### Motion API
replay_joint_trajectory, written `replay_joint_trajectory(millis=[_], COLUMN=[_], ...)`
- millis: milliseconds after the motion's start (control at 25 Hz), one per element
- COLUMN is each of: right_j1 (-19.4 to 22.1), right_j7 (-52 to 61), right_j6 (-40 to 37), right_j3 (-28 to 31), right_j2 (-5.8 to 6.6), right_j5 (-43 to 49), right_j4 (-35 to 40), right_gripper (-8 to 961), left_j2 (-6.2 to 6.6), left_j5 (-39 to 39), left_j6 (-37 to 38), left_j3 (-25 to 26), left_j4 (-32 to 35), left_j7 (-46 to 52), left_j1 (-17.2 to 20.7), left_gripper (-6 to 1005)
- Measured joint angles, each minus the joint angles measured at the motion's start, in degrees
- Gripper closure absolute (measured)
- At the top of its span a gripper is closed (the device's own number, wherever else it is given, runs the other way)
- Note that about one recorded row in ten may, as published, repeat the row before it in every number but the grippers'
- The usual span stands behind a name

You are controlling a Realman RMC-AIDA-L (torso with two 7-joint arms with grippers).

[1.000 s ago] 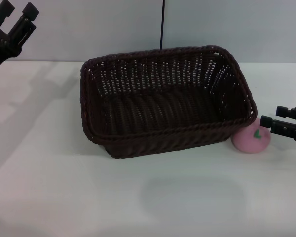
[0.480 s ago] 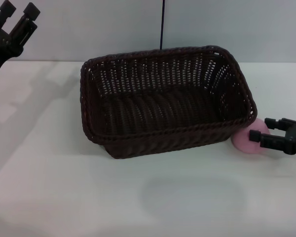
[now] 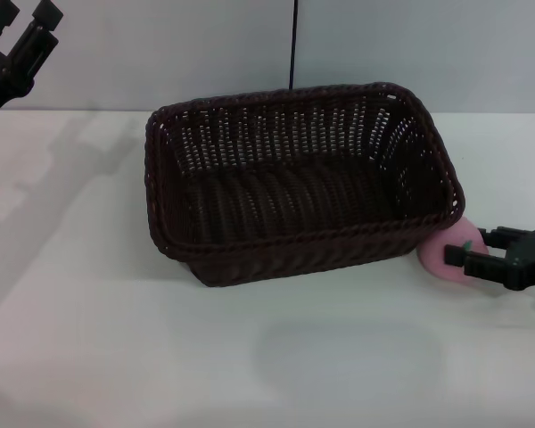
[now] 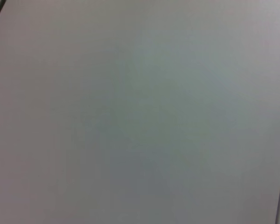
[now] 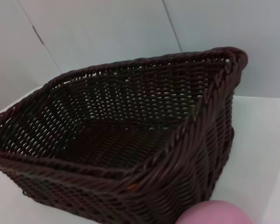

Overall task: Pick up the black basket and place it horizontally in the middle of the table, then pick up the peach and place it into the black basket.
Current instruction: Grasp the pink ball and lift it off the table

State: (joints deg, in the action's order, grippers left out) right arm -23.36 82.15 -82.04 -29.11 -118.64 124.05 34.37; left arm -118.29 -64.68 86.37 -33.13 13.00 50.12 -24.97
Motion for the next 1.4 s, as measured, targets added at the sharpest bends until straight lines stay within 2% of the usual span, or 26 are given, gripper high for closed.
replay_joint_trajectory(millis=[120, 240, 600, 1080, 1200, 1240, 1280, 1400], right_j1=[-0.22, -0.28, 0.40, 3.34, 4.12, 4.49, 4.49, 4.82], right_j7=[-0.25, -0.32, -0.91, -1.91, -1.91, -1.91, -1.91, -1.91], right_j6=[0.09, -0.02, -0.56, -3.38, -3.48, -4.14, -4.14, -6.87], right_j3=[-0.06, -0.06, 0.51, 2.90, 6.19, 9.45, 9.45, 15.08], right_j2=[-0.05, -0.06, -0.09, 0.81, 1.16, 1.49, 1.49, 1.85], right_j5=[0.06, 0.03, -1.38, -4.98, -4.99, -5.06, -5.06, -6.98], right_j4=[-0.28, -0.28, -0.28, 0.17, 0.25, 0.30, 0.30, 0.46], right_gripper=[302, 531, 573, 678, 698, 705, 711, 729], left_j2=[0.00, 0.00, -0.01, 0.07, 0.08, 0.08, 0.08, 0.08], left_j5=[0.01, 0.01, 0.05, 0.18, 0.18, 0.18, 0.18, 0.17], left_j6=[0.00, -0.04, -0.09, -0.68, -0.68, -0.69, -0.69, -0.64], left_j3=[0.00, 0.00, 0.06, 1.58, 1.58, 1.58, 1.58, 1.58], left_j4=[-0.14, -0.23, -0.26, -0.35, -0.35, -0.35, -0.35, -0.35], left_j7=[0.02, -0.03, -0.32, -0.38, -0.38, -0.38, -0.38, -0.38], left_j1=[0.01, 0.02, 0.15, 0.07, 0.05, 0.05, 0.05, 0.11], left_gripper=[274, 274, 273, 274, 274, 274, 274, 274])
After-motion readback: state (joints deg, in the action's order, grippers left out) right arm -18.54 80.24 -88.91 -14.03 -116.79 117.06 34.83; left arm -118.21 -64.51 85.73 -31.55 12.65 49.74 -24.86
